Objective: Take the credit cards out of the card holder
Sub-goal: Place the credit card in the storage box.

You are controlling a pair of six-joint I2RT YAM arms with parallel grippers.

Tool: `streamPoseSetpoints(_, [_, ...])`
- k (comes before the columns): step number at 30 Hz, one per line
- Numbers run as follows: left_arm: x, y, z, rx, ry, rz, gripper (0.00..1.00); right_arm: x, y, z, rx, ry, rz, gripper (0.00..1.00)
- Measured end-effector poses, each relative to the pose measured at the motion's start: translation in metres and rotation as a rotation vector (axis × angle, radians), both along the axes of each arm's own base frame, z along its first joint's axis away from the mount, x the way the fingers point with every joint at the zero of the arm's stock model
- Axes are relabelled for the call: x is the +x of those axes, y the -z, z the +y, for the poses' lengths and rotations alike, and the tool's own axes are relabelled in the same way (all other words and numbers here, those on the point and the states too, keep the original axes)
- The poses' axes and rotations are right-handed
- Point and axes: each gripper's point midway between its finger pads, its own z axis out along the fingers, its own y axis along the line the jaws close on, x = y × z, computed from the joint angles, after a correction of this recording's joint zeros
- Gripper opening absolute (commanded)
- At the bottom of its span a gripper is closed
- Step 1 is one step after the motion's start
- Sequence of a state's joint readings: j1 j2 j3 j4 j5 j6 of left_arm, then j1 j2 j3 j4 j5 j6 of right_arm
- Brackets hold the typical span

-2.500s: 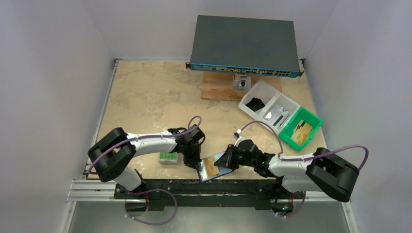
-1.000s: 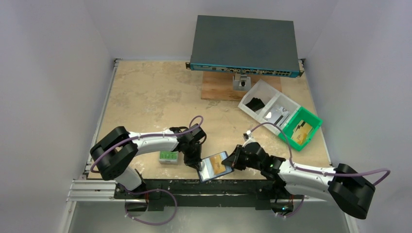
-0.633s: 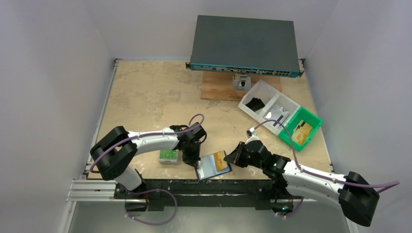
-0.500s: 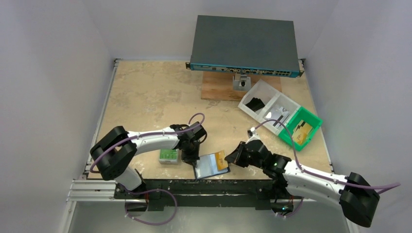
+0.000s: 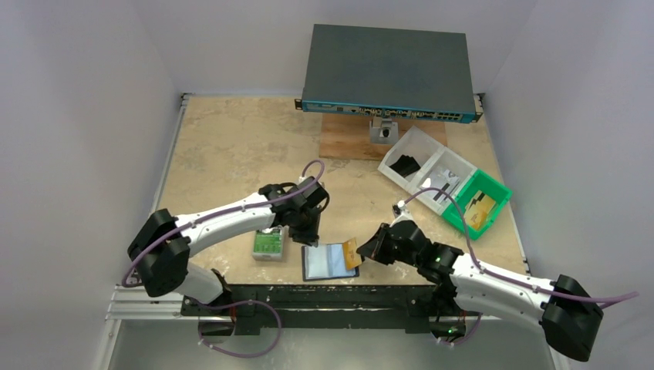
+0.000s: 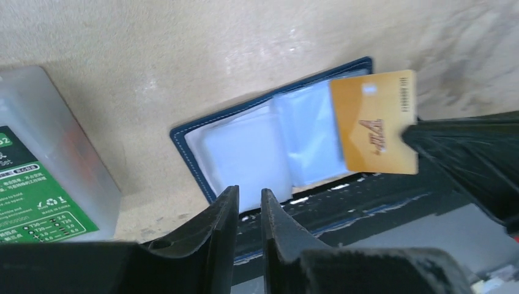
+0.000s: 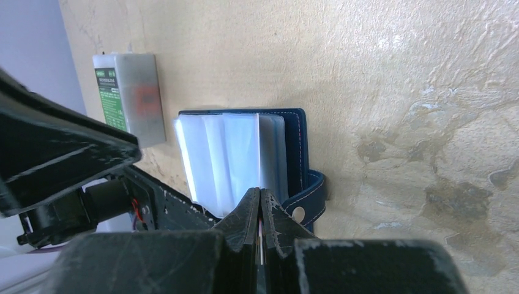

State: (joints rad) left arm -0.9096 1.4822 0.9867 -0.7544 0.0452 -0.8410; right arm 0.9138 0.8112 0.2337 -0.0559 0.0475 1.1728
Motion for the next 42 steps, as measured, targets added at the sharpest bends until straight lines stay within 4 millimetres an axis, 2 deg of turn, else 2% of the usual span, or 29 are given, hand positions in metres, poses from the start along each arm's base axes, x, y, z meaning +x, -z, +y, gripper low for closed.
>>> streamPoseSetpoints(2, [0.004, -0.015, -0.005, -0.038, 0.013, -0.035, 0.36, 0.000, 0.000, 0.000, -0.003, 0.000, 0.001, 0.00])
streamPoseSetpoints(9, [0.007, -0.043, -0.005, -0.092, 0.032, -0.088, 0.55, 0.004, -0.008, -0.001, -0.012, 0.012, -0.007, 0.00])
streamPoseSetpoints(16, [0.008, -0.062, -0.001, -0.120, 0.042, -0.123, 0.60, 0.013, -0.024, -0.006, -0.035, 0.053, -0.038, 0.00])
streamPoseSetpoints(21, [0.010, -0.073, 0.001, -0.133, 0.058, -0.146, 0.60, 0.032, -0.038, -0.021, -0.102, 0.132, -0.054, 0.00])
streamPoseSetpoints(25, [0.011, -0.074, 0.004, -0.129, 0.069, -0.154, 0.61, 0.058, -0.051, -0.052, -0.191, 0.255, -0.063, 0.00])
streamPoseSetpoints(30, [0.012, -0.075, 0.007, -0.132, 0.084, -0.152, 0.61, 0.083, -0.073, -0.103, -0.323, 0.427, -0.069, 0.00])
streamPoseSetpoints(37, [0.013, -0.085, 0.006, -0.179, 0.104, -0.167, 0.61, 0.095, -0.089, -0.173, -0.478, 0.620, -0.029, 0.00])
streamPoseSetpoints(42, [0.013, -0.089, 0.003, -0.213, 0.114, -0.173, 0.61, 0.098, -0.093, -0.200, -0.559, 0.674, 0.017, 0.00])
